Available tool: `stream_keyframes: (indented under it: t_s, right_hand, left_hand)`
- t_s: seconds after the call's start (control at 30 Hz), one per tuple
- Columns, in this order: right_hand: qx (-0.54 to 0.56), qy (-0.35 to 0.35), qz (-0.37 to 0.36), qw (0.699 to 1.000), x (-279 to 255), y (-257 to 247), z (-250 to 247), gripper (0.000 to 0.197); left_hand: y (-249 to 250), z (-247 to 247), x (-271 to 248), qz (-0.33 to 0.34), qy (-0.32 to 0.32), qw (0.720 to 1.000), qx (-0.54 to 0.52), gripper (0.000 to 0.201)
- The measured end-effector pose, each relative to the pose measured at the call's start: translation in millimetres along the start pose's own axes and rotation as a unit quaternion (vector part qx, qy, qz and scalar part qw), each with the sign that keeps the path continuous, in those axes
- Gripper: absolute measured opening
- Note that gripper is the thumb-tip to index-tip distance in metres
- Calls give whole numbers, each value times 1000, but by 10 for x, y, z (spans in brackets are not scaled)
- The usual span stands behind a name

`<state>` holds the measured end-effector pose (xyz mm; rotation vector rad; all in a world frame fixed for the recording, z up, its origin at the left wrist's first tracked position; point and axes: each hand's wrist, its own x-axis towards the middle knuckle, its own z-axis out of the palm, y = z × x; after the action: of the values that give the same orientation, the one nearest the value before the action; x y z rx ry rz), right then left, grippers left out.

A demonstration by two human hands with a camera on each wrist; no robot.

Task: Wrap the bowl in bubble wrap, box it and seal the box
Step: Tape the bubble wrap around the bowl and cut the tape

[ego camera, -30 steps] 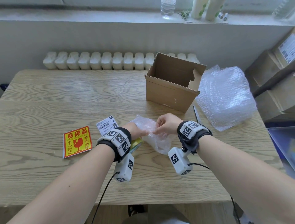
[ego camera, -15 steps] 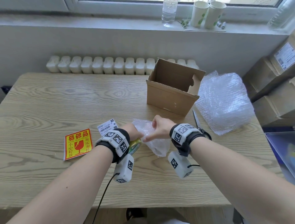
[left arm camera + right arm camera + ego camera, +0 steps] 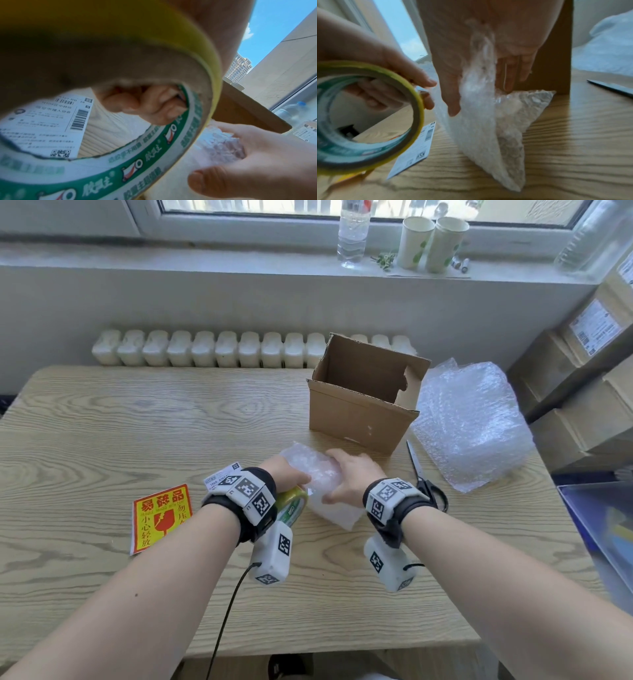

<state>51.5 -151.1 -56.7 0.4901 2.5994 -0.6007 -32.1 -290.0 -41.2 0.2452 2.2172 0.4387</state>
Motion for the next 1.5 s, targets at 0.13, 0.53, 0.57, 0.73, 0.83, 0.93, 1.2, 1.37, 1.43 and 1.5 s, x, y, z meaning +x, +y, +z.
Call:
stream_keyframes:
  t_s: [0.13, 0.53, 0.57, 0.73, 0.83, 0.93, 1.2, 1.37, 1.43, 1.5]
  right_hand:
    - [44, -6, 20, 999, 25, -4, -3, 76]
    - [-21, 5, -23, 1000, 128, -49, -77, 54]
    - [-25, 6, -21, 999, 124, -33, -91, 57]
    - [-34, -11, -20, 999, 122, -74, -179, 60]
    - [-26, -20, -12, 999, 122, -86, -211, 59]
    - [-24, -29, -10, 999, 122, -46, -241, 63]
    - [-28, -62, -46, 997, 99, -5, -312, 78]
    - [33, -39, -55, 997, 86, 110, -279, 54]
    - [64, -13, -57, 996, 89, 178, -255, 36]
    - [100, 11, -58, 993, 99, 221, -230, 18]
  left_hand:
    - [-8, -39, 6, 0, -14, 1000, 11, 40]
    - [-35, -280, -126, -2, -29, 996, 90, 43]
    - [-40, -329, -143, 2, -26, 995, 91, 43]
    - [-38, -470, -218, 30, -31, 995, 93, 34]
    - [-42, -490, -267, 34, -30, 994, 97, 36]
    - [-96, -599, -342, 41, -33, 994, 94, 33]
    - [-19, -775, -416, 124, 45, 991, 10, 16]
    - [164, -557, -291, 157, 114, 974, 121, 19]
    - [228, -522, -257, 162, 141, 963, 165, 15]
    - [286, -505, -214, 166, 153, 956, 186, 13]
